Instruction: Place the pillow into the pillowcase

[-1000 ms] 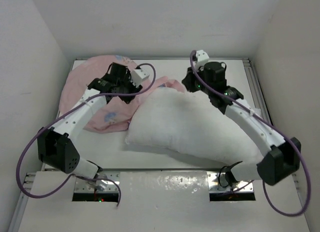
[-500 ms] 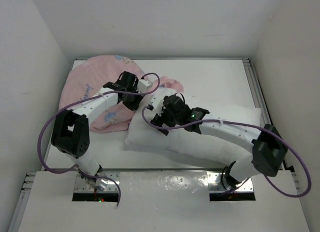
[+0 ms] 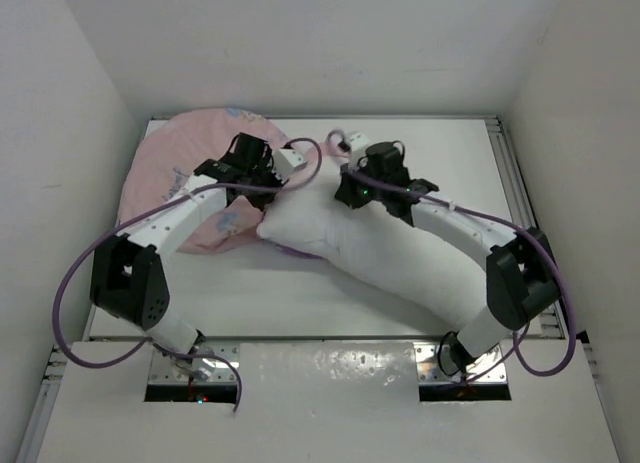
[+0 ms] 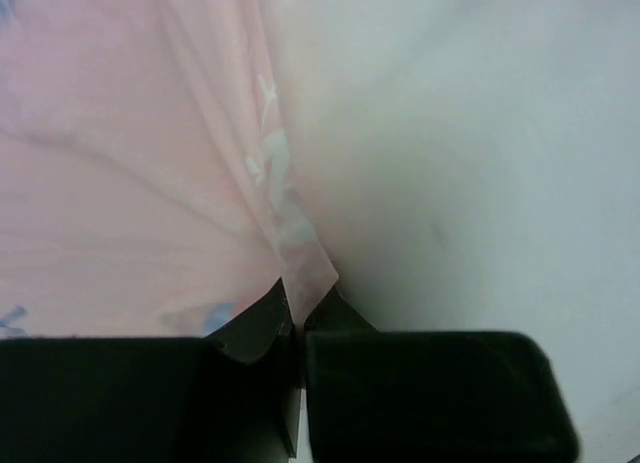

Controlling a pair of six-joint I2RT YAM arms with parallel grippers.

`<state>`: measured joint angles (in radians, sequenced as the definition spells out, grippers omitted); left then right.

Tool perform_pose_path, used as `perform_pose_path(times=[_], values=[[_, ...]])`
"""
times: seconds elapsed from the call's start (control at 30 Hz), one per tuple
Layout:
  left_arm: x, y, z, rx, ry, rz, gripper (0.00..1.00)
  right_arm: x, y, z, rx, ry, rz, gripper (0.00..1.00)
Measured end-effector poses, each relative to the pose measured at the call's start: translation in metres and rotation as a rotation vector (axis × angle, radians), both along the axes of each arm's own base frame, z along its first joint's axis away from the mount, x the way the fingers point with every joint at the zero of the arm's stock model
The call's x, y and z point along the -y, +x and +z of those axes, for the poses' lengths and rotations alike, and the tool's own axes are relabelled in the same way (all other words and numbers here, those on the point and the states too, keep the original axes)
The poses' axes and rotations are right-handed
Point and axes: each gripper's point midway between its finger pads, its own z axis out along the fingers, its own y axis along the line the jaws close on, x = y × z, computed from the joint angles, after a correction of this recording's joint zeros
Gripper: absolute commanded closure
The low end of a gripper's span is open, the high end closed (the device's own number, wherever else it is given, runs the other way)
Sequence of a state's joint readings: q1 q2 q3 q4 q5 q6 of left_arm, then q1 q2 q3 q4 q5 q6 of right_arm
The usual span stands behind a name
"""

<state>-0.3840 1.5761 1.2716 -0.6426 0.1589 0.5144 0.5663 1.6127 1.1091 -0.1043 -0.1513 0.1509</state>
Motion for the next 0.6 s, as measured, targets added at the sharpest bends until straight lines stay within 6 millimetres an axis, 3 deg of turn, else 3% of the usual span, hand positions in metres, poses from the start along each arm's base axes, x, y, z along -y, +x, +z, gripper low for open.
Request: perform_pose_path(times=[0.13,0.27,0.6], values=[[0.017,0.000,0.030,0.085,0.020,-0.133,1.00,0.030,0.038,0.031,-0.010,0.178,-0.196,1.00],[0.029,-0.004,0.050,0.105,0.007,-0.242,1.00,0.033,0.054,0.040,-0.033,0.236,-0.279,1.00],[0.066,-0.036,0.102,0.054,-0.170,-0.501,1.00,0.027,0.068,0.000,-0.158,0.266,-0.458,1.00]])
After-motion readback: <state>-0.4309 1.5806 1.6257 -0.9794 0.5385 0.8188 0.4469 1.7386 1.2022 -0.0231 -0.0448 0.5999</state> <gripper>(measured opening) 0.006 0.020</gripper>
